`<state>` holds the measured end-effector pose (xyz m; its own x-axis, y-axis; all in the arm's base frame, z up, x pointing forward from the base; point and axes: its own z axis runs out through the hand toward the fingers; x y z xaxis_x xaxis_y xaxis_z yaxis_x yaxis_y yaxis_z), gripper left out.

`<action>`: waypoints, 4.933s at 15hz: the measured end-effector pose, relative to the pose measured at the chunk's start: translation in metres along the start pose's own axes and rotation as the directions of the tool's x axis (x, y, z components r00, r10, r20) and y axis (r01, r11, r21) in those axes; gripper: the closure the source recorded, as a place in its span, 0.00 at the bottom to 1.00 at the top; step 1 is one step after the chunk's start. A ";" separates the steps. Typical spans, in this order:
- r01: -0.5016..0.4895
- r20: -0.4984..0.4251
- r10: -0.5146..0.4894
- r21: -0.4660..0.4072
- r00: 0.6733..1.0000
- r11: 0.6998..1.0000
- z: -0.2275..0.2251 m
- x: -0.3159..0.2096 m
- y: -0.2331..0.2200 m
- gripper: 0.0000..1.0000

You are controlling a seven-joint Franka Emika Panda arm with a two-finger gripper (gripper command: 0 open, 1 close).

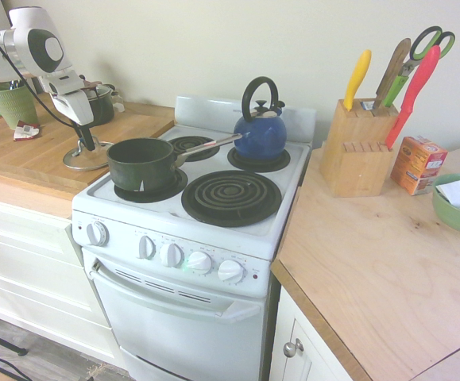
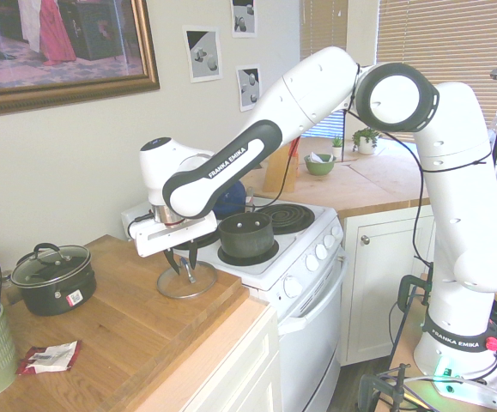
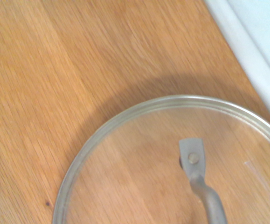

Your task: Cover the lid of the pot

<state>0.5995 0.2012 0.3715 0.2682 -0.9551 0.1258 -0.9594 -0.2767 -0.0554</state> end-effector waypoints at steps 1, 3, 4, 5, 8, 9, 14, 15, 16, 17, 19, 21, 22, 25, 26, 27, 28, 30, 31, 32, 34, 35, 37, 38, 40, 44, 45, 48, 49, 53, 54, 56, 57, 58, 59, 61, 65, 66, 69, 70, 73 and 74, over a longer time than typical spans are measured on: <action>-0.001 0.001 0.001 -0.002 1.000 1.000 0.000 0.000 0.000 1.00; -0.002 0.002 0.002 -0.003 1.000 1.000 0.000 0.000 0.000 1.00; -0.003 0.002 0.003 -0.004 1.000 1.000 0.000 0.000 0.000 1.00; -0.004 0.001 0.004 -0.005 1.000 1.000 0.000 0.001 0.001 1.00; -0.012 0.005 0.012 -0.003 1.000 1.000 -0.001 0.004 0.000 1.00; -0.015 0.010 0.015 0.001 1.000 1.000 -0.002 0.005 0.000 1.00; -0.045 0.037 0.040 0.123 0.999 0.991 -0.064 0.027 0.002 1.00; -0.058 0.039 0.052 0.147 0.998 0.987 -0.084 0.035 0.007 1.00; -0.068 0.037 0.062 0.166 0.997 0.984 -0.103 0.044 0.015 1.00; -0.073 0.034 0.068 0.180 0.997 0.981 -0.117 0.053 0.024 1.00; -0.081 0.039 0.076 0.183 0.996 0.980 -0.136 0.073 0.040 1.00; -0.103 0.038 0.097 0.167 0.994 0.981 -0.141 0.098 0.055 1.00; -0.112 0.033 0.108 0.157 0.994 0.981 -0.138 0.112 0.063 1.00; -0.141 0.022 0.140 0.116 0.990 0.983 -0.119 0.158 0.090 1.00; -0.150 0.022 0.149 0.104 0.989 0.983 -0.113 0.172 0.099 1.00; -0.158 0.021 0.156 0.096 0.987 0.983 -0.107 0.181 0.105 1.00; -0.164 0.021 0.163 0.089 0.986 0.982 -0.099 0.186 0.112 1.00; -0.170 0.022 0.168 0.082 0.985 0.982 -0.080 0.189 0.119 1.00; -0.172 0.022 0.171 0.085 0.985 0.981 -0.075 0.191 0.121 1.00; -0.176 0.021 0.175 0.093 0.984 0.980 -0.073 0.193 0.121 1.00; -0.184 0.019 0.183 0.115 0.983 0.976 -0.074 0.199 0.120 1.00; -0.188 0.018 0.188 0.123 0.982 0.974 -0.076 0.201 0.119 1.00; -0.200 0.016 0.199 0.133 0.980 0.971 -0.080 0.209 0.117 1.00; -0.202 0.016 0.202 0.132 0.979 0.970 -0.078 0.211 0.115 1.00; -0.200 0.017 0.199 0.116 0.980 0.973 -0.068 0.211 0.110 1.00; -0.187 0.011 0.187 0.111 0.982 0.976 -0.062 0.208 0.106 1.00; -0.186 0.010 0.186 0.111 0.982 0.976 -0.062 0.208 0.106 1.00; -0.181 0.003 0.182 0.116 0.983 0.977 -0.066 0.208 0.107 1.00; -0.180 0.001 0.181 0.118 0.983 0.976 -0.068 0.208 0.109 1.00; -0.176 -0.005 0.178 0.111 0.984 0.978 -0.067 0.205 0.121 1.00; -0.175 -0.006 0.177 0.110 0.984 0.978 -0.066 0.204 0.123 1.00; -0.170 -0.008 0.172 0.107 0.985 0.980 -0.063 0.202 0.126 1.00; -0.165 -0.011 0.167 0.110 0.986 0.980 -0.063 0.200 0.127 1.00; -0.159 -0.014 0.162 0.114 0.987 0.981 -0.062 0.198 0.126 1.00; -0.153 -0.017 0.157 0.120 0.988 0.981 -0.062 0.197 0.125 1.00; -0.148 -0.020 0.152 0.141 0.988 0.979 -0.065 0.195 0.123 1.00; -0.152 -0.025 0.159 0.178 0.987 0.972 -0.081 0.195 0.125 1.00; -0.153 -0.025 0.159 0.175 0.987 0.973 -0.080 0.195 0.126 1.00; -0.156 -0.022 0.161 0.150 0.987 0.976 -0.065 0.194 0.133 1.00; -0.155 -0.023 0.160 0.153 0.987 0.976 -0.064 0.194 0.134 1.00; -0.154 -0.026 0.160 0.162 0.987 0.975 -0.064 0.195 0.134 1.00; -0.155 -0.026 0.161 0.170 0.987 0.973 -0.065 0.196 0.133 1.00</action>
<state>0.5186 -0.0157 0.4529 0.1077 -0.9841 0.1410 -0.9603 -0.1397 -0.2413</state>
